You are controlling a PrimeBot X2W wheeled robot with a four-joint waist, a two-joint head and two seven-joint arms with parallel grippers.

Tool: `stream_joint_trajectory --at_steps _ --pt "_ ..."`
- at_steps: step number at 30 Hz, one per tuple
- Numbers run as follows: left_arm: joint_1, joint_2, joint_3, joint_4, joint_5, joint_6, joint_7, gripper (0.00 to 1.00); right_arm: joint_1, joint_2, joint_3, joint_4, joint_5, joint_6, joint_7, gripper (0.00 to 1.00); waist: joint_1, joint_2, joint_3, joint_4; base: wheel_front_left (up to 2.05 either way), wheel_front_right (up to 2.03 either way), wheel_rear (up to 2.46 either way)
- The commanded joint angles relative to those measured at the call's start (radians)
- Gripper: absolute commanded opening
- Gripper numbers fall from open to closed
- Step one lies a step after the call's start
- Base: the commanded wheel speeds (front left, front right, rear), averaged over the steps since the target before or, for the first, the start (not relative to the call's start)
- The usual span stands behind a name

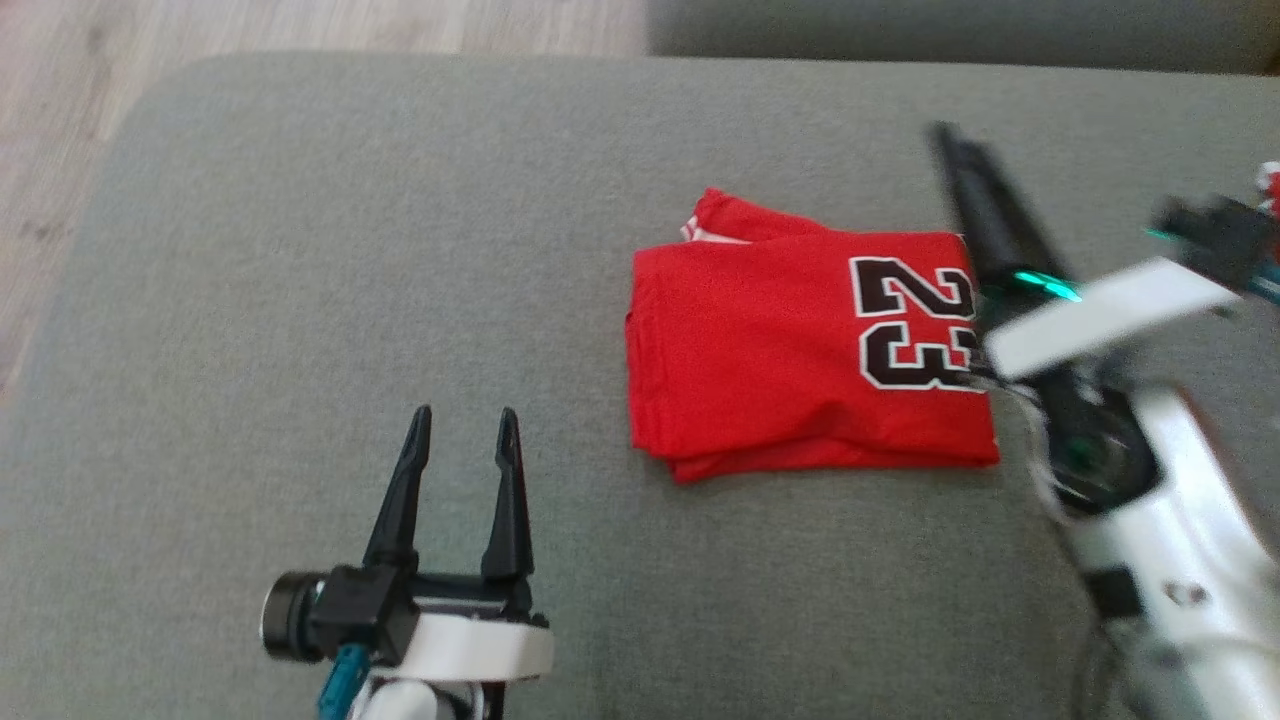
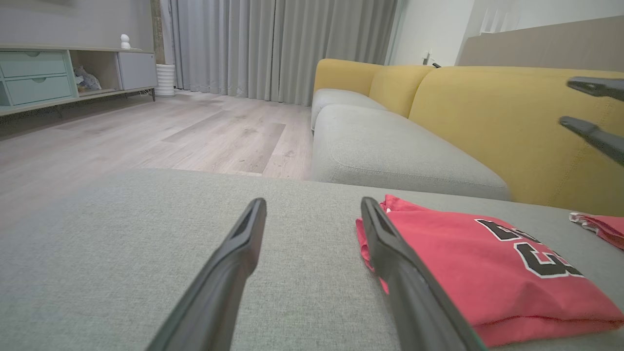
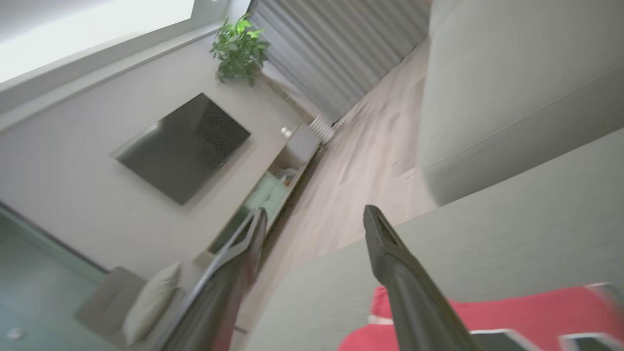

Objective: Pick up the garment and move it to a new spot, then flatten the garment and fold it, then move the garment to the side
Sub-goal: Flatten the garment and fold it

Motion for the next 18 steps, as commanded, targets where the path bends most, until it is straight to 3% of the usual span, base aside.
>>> stream_joint_trajectory --at_steps 1,5,11,18 --pt "0.006 -0.005 0.045 -0.024 0.005 0.001 -0.006 1.00 0.051 -0.040 -0.025 -0.054 -0.080 0.007 -0.050 1.00 0.0000 0.0000 -0.031 -0.028 0.00 0.00 0.00" --pt "0.022 -0.005 0.072 -0.025 0.012 -0.005 -0.006 1.00 0.149 -0.127 -0.075 -0.081 -0.304 0.007 -0.200 1.00 0.0000 0.0000 -0.067 -0.060 0.00 0.00 0.00" --pt "0.070 -0.005 0.107 -0.018 0.028 -0.012 -0.006 1.00 0.309 -0.160 -0.090 -0.009 -0.617 0.007 -0.335 1.00 0.0000 0.0000 -0.146 -0.096 0.00 0.00 0.00" --pt "0.133 -0.002 0.138 -0.005 0.066 -0.031 -0.006 1.00 0.460 -0.058 -0.174 -0.052 -0.901 0.007 -0.340 1.00 0.0000 0.0000 -0.198 -0.110 0.00 0.00 0.00"
